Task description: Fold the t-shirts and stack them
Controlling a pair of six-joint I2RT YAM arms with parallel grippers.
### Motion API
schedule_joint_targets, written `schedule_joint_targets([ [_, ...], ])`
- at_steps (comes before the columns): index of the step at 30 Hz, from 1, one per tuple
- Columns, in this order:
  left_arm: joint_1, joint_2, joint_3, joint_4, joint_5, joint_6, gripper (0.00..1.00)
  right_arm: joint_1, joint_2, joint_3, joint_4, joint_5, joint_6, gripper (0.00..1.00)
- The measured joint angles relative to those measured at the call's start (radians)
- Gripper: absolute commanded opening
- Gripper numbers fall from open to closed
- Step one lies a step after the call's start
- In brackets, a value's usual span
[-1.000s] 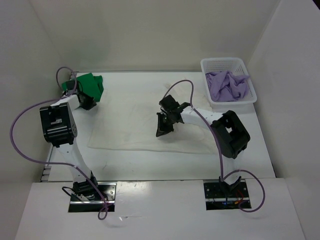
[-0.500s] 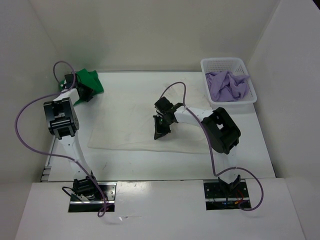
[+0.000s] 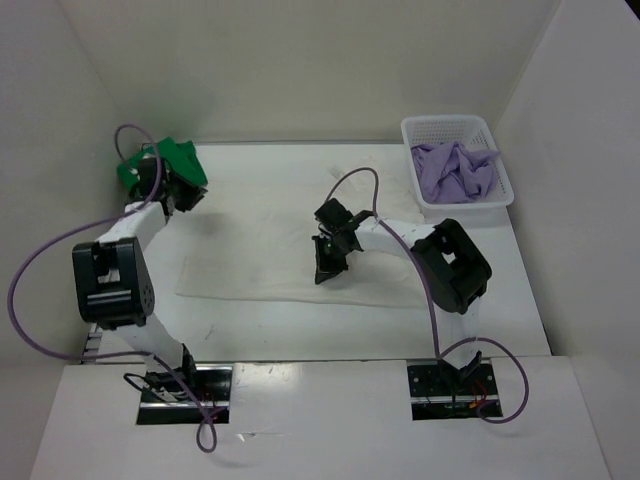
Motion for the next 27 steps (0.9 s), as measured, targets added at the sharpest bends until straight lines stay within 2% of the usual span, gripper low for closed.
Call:
schedule_joint_targets([
  [4,-0.178,-0.2,-0.191,-0.023,0.011,0.029,0.28,0.006,0.001,-0.003,0.008,-0.002,0.0,0.0],
  [8,-0.274,-0.262,-0.329,-0.09,0.024,0.032,0.28,0.029,0.017,-0.003,0.026,-0.001,0.0,0.0],
  [13,-0.224,-0.28,-0.396,-0.209,-0.013,0.044,0.31,0.078,0.014,-0.042,0.066,-0.011,0.005,0.0],
  [18,-0.151,-0.348,-0.35,-0.253,-0.056,0.081,0.44,0.113,-0.04,-0.128,0.104,-0.03,0.004,0.0],
  [19,-0.143,-0.348,-0.334,-0.249,-0.061,0.082,0.44,0.116,-0.05,-0.14,0.101,-0.032,0.003,0.0],
  [20,-0.137,-0.345,-0.32,-0.238,-0.066,0.081,0.45,0.117,-0.058,-0.148,0.097,-0.032,0.002,0.01],
  [23,-0.133,-0.294,-0.26,-0.204,-0.09,0.078,0.45,0.118,-0.068,-0.151,0.068,-0.029,-0.016,0.14],
  [24,-0.133,-0.259,-0.231,-0.185,-0.099,0.078,0.45,0.119,-0.068,-0.138,0.044,-0.024,-0.026,0.23],
  [27,-0.134,-0.135,-0.126,-0.141,-0.137,0.079,0.45,0.114,-0.07,-0.082,-0.028,-0.004,-0.057,0.33],
])
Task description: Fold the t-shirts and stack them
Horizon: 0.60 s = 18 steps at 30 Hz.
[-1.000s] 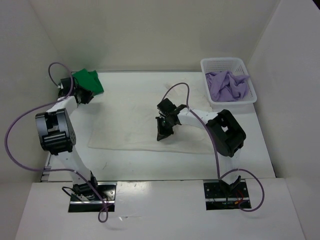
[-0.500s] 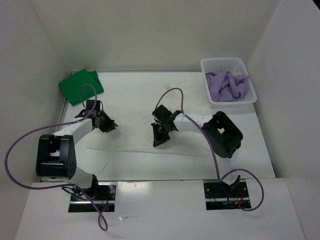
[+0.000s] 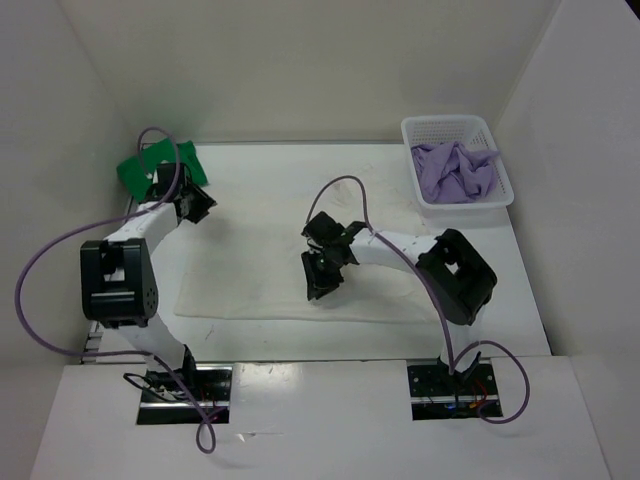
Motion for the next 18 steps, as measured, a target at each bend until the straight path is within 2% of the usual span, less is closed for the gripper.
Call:
schedule_joint_targets([
  [2,0.0,0.092,0.076,0.026,-0.023,0.001,0.45,-0.011,-0.006,0.053,-0.027,-0.002,-0.015,0.33],
  [4,0.0,0.196,0.174,0.033,-0.061,0.005,0.45,-0.032,-0.021,0.116,-0.038,-0.005,-0.029,0.24],
  [6,0.0,0.266,0.247,0.031,-0.098,0.02,0.45,-0.062,-0.038,0.162,-0.039,-0.005,-0.035,0.1],
  [9,0.0,0.37,0.371,0.034,-0.161,0.061,0.45,-0.12,-0.055,0.219,-0.035,-0.004,-0.036,0.05],
  [12,0.0,0.445,0.458,0.029,-0.217,0.11,0.44,-0.172,-0.058,0.245,-0.033,-0.002,-0.032,0.05],
  [13,0.0,0.467,0.481,0.027,-0.233,0.13,0.41,-0.193,-0.059,0.247,-0.032,-0.002,-0.032,0.07],
  [16,0.0,0.508,0.517,0.021,-0.262,0.162,0.41,-0.248,-0.059,0.253,-0.032,-0.006,-0.027,0.16],
  [18,0.0,0.523,0.522,0.016,-0.273,0.178,0.41,-0.29,-0.059,0.263,-0.032,-0.009,-0.023,0.18],
])
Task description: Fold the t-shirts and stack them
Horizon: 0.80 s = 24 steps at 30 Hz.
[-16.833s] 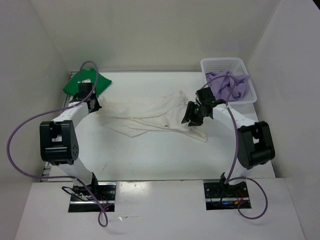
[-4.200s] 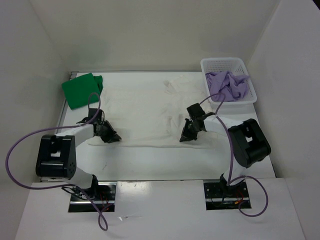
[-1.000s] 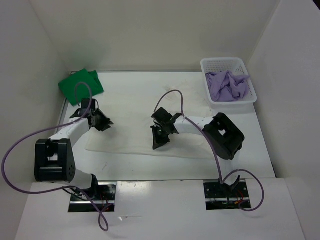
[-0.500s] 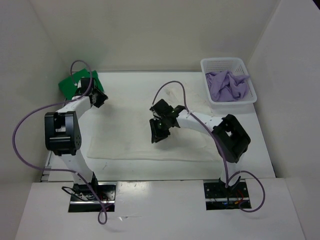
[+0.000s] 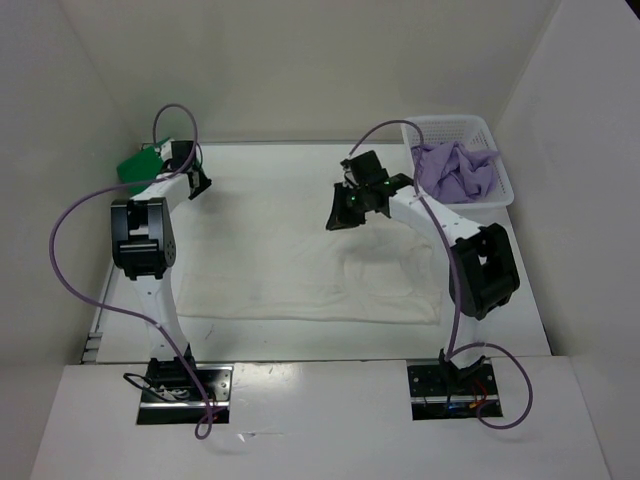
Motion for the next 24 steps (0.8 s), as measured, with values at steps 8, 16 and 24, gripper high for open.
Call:
schedule_joint_targets([
  [8,0.0,0.031,0.009,-0.019,0.002,0.02,0.42,-0.103,0.0,0.047,0.012,-0.008,0.002,0.21],
  [16,-0.002,0.06,0.026,-0.012,0.036,0.033,0.37,-0.097,0.01,0.047,0.012,-0.031,0.002,0.36],
  [24,-0.006,0.062,0.026,-0.013,0.043,0.034,0.19,-0.123,0.053,0.11,0.022,-0.042,0.003,0.55],
])
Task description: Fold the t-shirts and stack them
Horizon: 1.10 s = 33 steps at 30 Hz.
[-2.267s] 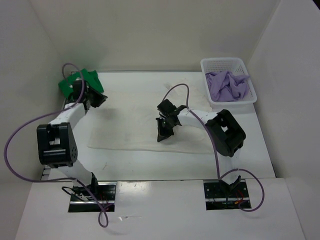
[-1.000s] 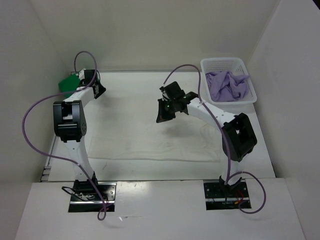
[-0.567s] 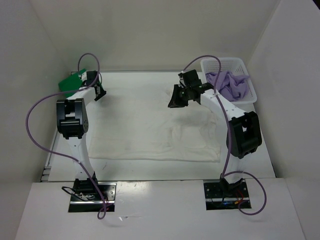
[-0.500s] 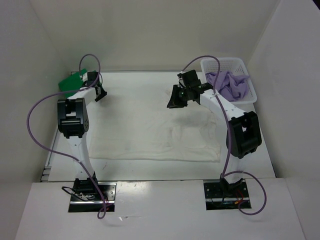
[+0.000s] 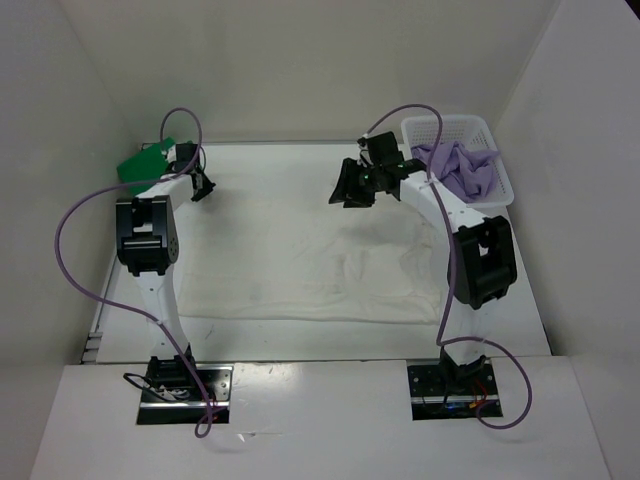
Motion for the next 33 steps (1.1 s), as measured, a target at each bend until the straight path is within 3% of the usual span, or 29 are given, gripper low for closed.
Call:
schedule_joint_targets([
  [5,-0.006,0.0,-0.008,0.014,-0.007,-0.002,0.07,-0.082,0.083,0.082,0.039,0.01,0.02,0.64],
  [9,-0.006,-0.003,-0.015,0.021,-0.011,-0.003,0.0,-0.127,0.208,0.225,0.045,0.112,0.013,0.66],
  [15,-0.006,-0.036,-0.06,0.021,-0.006,-0.004,0.0,-0.144,0.381,0.404,0.034,0.272,-0.017,0.66],
  [20,-0.006,-0.066,-0.093,0.016,0.006,-0.004,0.0,-0.145,0.613,0.732,-0.016,0.381,-0.045,0.66],
  [24,-0.006,-0.077,-0.095,0.016,0.018,-0.003,0.0,-0.146,0.854,1.128,-0.124,0.446,-0.067,0.66],
  [33,-0.006,-0.08,-0.095,0.016,0.05,-0.003,0.0,-0.154,0.93,1.175,-0.189,0.522,-0.099,0.66],
])
